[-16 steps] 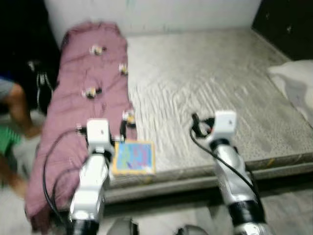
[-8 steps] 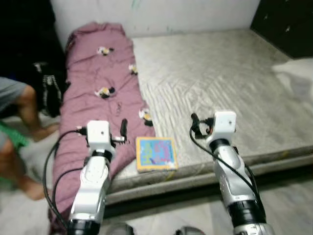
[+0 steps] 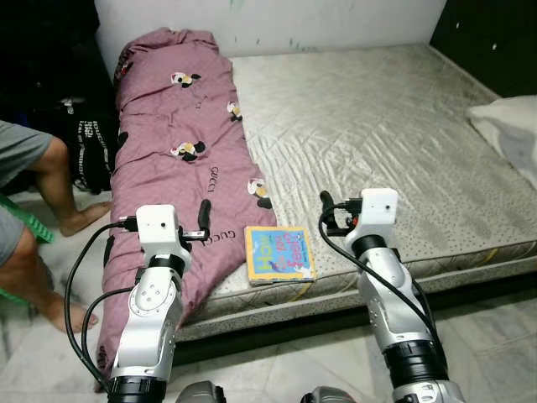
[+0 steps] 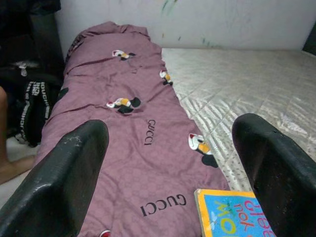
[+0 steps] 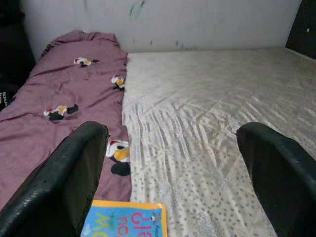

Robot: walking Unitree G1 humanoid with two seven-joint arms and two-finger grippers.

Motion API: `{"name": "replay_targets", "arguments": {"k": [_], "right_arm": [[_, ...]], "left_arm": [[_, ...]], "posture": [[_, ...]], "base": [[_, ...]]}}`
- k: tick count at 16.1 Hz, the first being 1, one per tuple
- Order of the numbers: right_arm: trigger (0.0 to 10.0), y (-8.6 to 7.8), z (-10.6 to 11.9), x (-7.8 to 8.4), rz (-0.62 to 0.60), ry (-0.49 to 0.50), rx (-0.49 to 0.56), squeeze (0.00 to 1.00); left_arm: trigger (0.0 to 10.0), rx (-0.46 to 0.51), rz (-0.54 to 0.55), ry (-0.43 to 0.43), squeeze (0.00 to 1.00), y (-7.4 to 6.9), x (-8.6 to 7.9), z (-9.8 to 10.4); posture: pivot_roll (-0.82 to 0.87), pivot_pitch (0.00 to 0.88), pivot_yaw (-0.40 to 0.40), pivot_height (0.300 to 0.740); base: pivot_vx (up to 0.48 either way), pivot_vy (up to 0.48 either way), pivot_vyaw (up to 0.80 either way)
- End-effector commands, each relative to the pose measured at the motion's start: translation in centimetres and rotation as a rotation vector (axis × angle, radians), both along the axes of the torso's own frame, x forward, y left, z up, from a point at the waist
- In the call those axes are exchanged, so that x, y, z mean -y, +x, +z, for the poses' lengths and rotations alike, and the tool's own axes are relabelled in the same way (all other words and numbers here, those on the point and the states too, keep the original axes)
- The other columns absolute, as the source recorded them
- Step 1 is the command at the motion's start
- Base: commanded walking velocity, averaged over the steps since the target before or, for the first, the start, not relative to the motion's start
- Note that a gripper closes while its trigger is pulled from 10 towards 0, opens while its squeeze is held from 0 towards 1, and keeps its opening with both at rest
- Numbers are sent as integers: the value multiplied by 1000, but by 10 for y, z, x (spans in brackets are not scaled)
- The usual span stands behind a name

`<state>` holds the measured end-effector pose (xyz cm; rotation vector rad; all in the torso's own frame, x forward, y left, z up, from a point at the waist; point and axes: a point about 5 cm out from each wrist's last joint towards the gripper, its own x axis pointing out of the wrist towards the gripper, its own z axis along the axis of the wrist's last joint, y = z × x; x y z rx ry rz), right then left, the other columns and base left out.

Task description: Clean up the room

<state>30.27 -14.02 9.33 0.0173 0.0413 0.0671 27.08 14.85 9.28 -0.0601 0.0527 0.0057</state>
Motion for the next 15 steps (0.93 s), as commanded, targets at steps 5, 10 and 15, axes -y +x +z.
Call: {"name": "replay_targets", "arguments": {"k": [5,10,15], "right_arm": [[10000,0,2,1,-2,-11,0,0],[10000,-1,0,3,-8,-14,-11,0],[10000,-1,-2,3,-14,-22,-25,0]], "left_arm": [[10000,-40,18,-19,0,0,3,-3],[10000,-24,-1,21,0,-1,3,-2],[10000,-16,4,42,0,0,2,-1]], "posture": [[-36,27,2,740],[-36,31,4,740],[-35,33,5,740]], "base": [[0,0,0],[0,105,-510],[0,0,-160]]}}
